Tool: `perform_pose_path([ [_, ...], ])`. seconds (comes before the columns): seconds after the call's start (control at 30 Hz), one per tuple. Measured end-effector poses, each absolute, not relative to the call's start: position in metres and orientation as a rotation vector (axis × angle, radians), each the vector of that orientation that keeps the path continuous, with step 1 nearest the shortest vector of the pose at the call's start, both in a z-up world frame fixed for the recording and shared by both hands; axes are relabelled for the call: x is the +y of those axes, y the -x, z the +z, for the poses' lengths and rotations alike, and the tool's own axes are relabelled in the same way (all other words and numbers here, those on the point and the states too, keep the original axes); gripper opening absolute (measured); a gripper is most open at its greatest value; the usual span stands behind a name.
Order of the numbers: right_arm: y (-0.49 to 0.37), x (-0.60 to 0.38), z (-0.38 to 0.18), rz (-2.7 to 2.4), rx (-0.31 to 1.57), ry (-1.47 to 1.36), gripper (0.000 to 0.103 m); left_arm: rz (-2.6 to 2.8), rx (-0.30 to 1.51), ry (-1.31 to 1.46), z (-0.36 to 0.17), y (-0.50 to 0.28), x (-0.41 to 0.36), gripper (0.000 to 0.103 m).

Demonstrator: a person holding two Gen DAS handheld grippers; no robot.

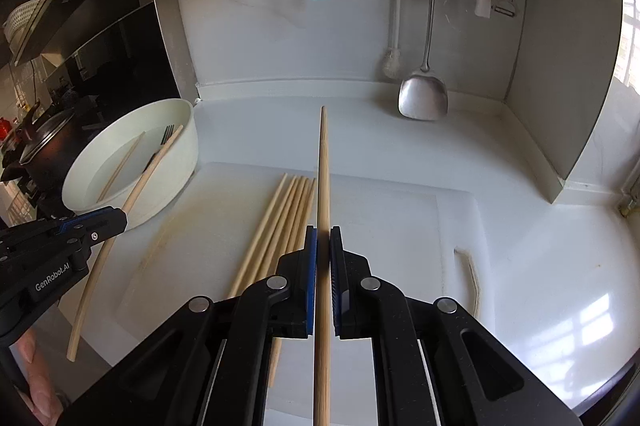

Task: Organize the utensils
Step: 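Carry the left tool's chopstick while the right tool carries its chopstick into the bowl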

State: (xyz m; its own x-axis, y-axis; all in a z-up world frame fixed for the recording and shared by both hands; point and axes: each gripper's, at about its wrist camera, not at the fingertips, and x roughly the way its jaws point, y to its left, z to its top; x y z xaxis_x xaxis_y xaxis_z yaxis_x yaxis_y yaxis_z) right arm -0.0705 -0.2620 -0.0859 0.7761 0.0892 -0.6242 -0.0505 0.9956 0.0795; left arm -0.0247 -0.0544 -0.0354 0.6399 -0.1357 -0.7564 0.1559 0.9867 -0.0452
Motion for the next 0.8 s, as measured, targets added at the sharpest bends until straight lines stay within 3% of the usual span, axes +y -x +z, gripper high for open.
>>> perform_pose_path([
  [0.43,0.035,-0.169,-0.027,0.201,0.621,-0.043,0.006,-0.036,0.798,0.018,0.013,0.001,0.062,0.007],
  [0.8,-0.048,-0.051,-0.029,0.186,0.67,-0.151,0.006,-0.118,0.827,-0.017,-0.007,-0.098,0.16,0.007],
])
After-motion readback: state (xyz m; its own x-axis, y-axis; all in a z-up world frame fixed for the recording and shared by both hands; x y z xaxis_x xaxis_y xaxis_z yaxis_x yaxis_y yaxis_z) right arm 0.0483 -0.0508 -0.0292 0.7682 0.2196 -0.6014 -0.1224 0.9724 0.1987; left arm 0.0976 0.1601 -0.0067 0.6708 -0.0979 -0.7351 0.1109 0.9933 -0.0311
